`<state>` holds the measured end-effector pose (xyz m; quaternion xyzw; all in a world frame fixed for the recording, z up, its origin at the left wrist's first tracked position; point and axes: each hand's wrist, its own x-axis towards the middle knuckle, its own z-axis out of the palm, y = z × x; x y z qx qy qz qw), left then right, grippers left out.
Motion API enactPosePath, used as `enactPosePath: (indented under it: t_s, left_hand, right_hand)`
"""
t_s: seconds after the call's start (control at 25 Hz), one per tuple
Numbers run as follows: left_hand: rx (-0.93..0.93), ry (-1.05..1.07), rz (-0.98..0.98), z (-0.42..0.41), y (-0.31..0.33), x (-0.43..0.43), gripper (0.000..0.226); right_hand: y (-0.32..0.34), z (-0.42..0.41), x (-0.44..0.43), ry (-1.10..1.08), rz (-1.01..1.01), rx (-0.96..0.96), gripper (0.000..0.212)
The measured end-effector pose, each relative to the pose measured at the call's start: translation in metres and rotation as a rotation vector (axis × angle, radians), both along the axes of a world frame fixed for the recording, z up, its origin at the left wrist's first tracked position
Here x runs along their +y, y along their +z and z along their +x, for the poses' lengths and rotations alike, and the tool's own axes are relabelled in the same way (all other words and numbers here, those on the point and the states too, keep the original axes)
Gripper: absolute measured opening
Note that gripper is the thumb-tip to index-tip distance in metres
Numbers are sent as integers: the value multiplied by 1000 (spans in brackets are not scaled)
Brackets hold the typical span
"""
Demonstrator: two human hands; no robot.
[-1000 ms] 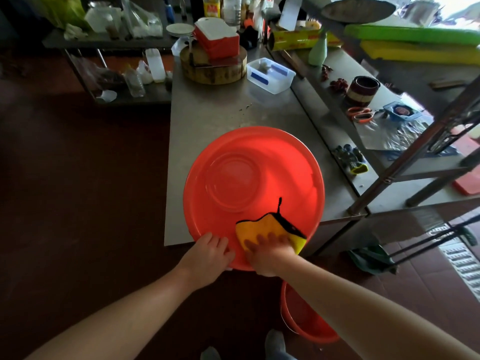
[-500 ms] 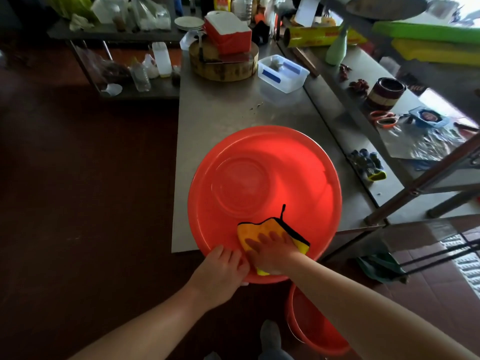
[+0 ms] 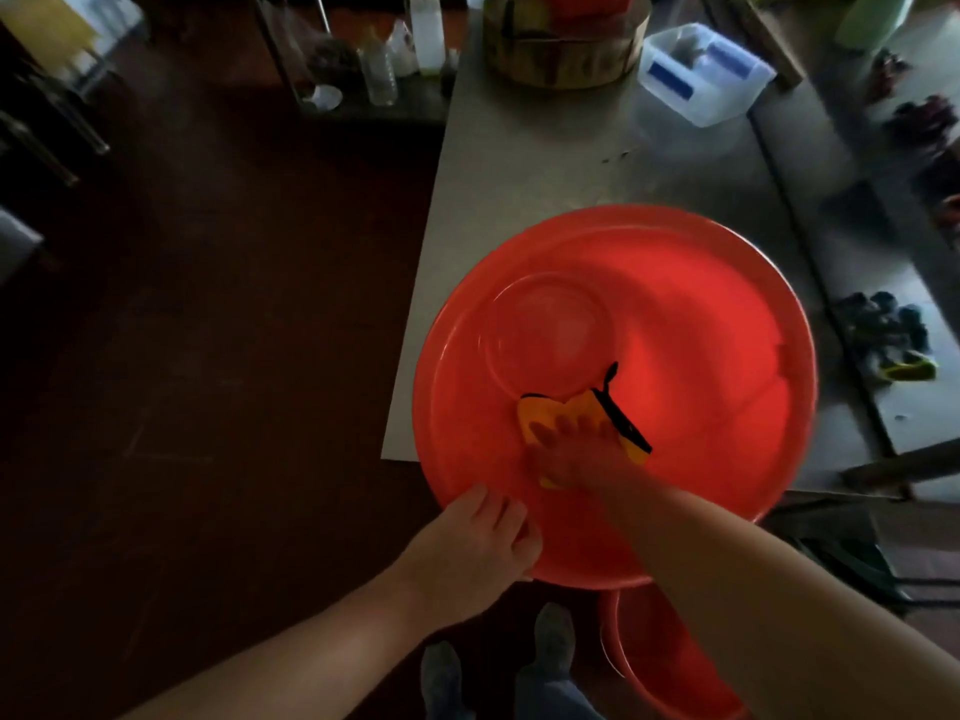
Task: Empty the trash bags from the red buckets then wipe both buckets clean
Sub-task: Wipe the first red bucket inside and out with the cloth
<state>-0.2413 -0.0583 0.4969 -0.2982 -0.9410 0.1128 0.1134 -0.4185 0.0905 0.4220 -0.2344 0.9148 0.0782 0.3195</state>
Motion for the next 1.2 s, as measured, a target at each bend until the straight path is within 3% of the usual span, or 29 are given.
enactPosePath:
  t_s: [0.52, 0.68, 0.92, 1.2]
  left_hand:
    - [-94, -64, -73, 0, 12, -16, 40]
    - [-81, -68, -82, 0, 17, -15, 38]
    - [-31, -77, -92, 5, 14, -16, 42]
    - [-15, -43, -74, 4, -1, -12, 44]
  right_hand:
    - [96, 97, 30, 73, 105, -94, 63]
    - [109, 116, 40, 85, 88, -44, 64]
    - [78, 101, 25, 8, 52, -33, 62]
    - [12, 31, 10, -7, -35, 23, 60]
